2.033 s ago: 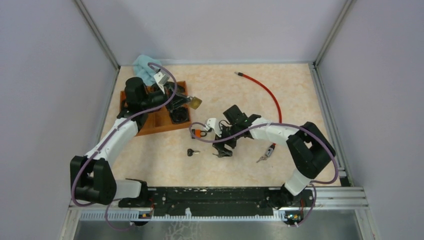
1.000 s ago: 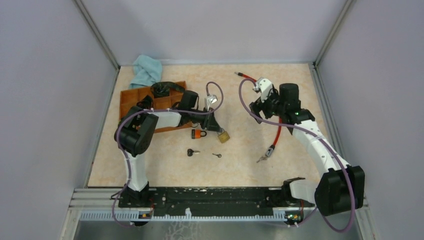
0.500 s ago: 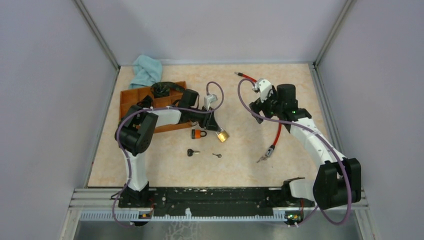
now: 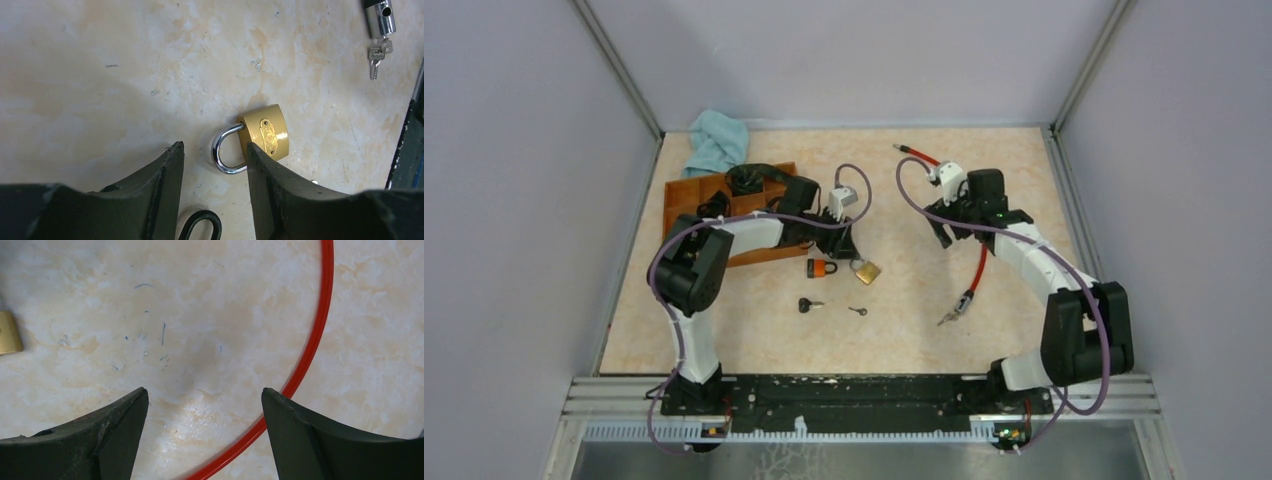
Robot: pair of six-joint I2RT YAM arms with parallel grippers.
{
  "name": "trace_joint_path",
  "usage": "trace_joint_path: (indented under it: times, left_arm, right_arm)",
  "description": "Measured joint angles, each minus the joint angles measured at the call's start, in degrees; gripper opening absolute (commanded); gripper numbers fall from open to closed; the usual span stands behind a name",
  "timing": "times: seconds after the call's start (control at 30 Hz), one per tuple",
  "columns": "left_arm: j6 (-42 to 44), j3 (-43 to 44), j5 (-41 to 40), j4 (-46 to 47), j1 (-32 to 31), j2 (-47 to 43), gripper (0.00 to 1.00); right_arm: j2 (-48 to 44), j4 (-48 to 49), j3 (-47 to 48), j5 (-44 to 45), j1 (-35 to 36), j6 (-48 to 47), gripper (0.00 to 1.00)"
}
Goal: Lock with the key
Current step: Place the lock at the center of the board, then move the lock to the center of the board.
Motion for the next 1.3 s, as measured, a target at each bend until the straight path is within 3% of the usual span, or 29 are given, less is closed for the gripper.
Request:
trace_joint_path:
  times: [0.2,0.5,0.63,0.9,1.3]
  left_arm:
    - [4.8,-0.2,-4.8,0.0,0.5,-6.4,0.72]
    - [10.5,-4.3,-6.9,1.5,1.2,-19.3,0.76]
    - [13.1,-6.9,-5.0,1.2,1.2,-22.4,0.88]
    - [18.4,-9.5,1.9,-1.7,1.0,-25.7,0.87]
    - [20.4,-10.1,3.9,-3.0,0.1,-26.3,0.85]
  right_arm:
    - [5.6,-2.8,4.9,2.8,-2.3,0.2,0.81]
    - [24.1,-10.1,24.1,3.8,-6.8,-2.2,0.66]
    - [32.9,-13.5,32.9,3.8,-7.3,-3.3,0.64]
    - [43.5,-18.3,43.4,4.1,-8.3,-4.0,0.48]
    - [44.5,-19.4,42.6,3.0,-13.3,-4.1,0.20]
